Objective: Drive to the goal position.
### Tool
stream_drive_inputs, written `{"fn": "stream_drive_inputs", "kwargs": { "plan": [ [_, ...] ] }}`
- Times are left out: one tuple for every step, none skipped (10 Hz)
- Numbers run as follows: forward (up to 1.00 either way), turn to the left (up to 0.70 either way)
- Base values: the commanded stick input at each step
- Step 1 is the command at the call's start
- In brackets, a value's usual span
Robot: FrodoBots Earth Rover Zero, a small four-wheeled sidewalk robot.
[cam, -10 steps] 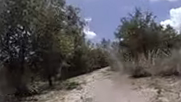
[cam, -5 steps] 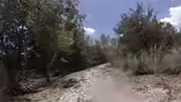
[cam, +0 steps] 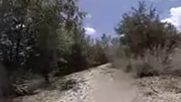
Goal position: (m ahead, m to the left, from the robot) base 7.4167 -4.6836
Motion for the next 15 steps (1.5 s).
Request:
{"fn": "stream_drive_inputs", "kwargs": {
  "plan": [
    [0.45, 0.0],
    [0.45, 0.0],
    [0.45, 0.0],
    [0.45, 0.0],
    [0.45, 0.0],
    [0.45, 0.0],
    [0.45, 0.0],
    [0.45, 0.0],
    [0.45, 0.0],
    [0.45, 0.0],
    [0.45, 0.0],
    [0.45, 0.0],
    [0.45, 0.0],
    [0.45, 0.0],
    [0.45, 0.0]
  ]
}}
